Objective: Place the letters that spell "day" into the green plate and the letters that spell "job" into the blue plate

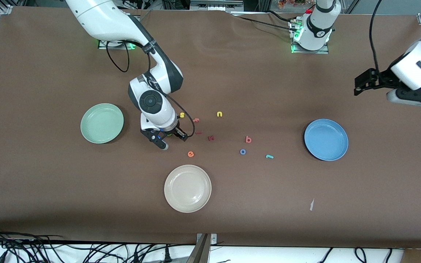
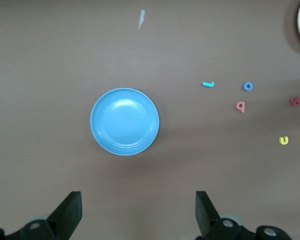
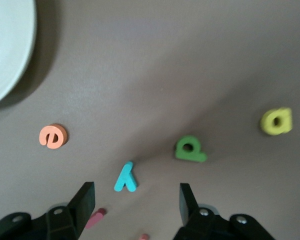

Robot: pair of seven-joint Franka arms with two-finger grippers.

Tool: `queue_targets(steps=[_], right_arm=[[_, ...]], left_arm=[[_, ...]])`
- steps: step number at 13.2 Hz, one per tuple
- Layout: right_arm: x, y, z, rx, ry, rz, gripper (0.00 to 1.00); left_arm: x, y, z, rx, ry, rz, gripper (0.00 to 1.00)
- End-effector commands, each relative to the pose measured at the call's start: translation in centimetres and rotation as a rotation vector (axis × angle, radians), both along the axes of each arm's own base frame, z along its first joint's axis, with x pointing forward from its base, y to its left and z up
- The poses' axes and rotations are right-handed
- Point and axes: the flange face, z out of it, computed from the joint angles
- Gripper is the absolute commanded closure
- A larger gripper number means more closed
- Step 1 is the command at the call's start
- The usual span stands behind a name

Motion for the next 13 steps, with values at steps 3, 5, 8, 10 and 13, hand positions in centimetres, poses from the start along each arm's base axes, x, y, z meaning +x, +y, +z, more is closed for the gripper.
queue_targets(steps=[3, 5, 8, 10, 13], right_arm=[[-1.1, 2.8, -3.1, -0.038, -0.048, -0.047, 0.25], [-1.3, 3.4, -3.6, -0.022, -0.065, -0.073, 0.29], [-1.1, 2.9, -4.1, -0.026, -0.060, -0.080, 0.39], [-1.0, 2.7, -4.2, -0.027, -0.059, -0.086, 0.49], [-1.6, 3.1, -5.3, -0.041, -0.049, -0.066, 0.57]], left_arm=[[1.9, -6.3, -7.4, 0.004, 0.075, -0.108, 0.00], [3.7, -6.9, -13.9, -0.005, 0.118, -0.112, 0.00], [5.5, -9.4, -18.4, -0.010, 0.072, -0.129, 0.00], [6.9, -9.8, -20.7, -0.023, 0.029, -0.122, 0.00], [9.0, -11.5, -27.5, -0.073, -0.032, -0.104, 0.00]])
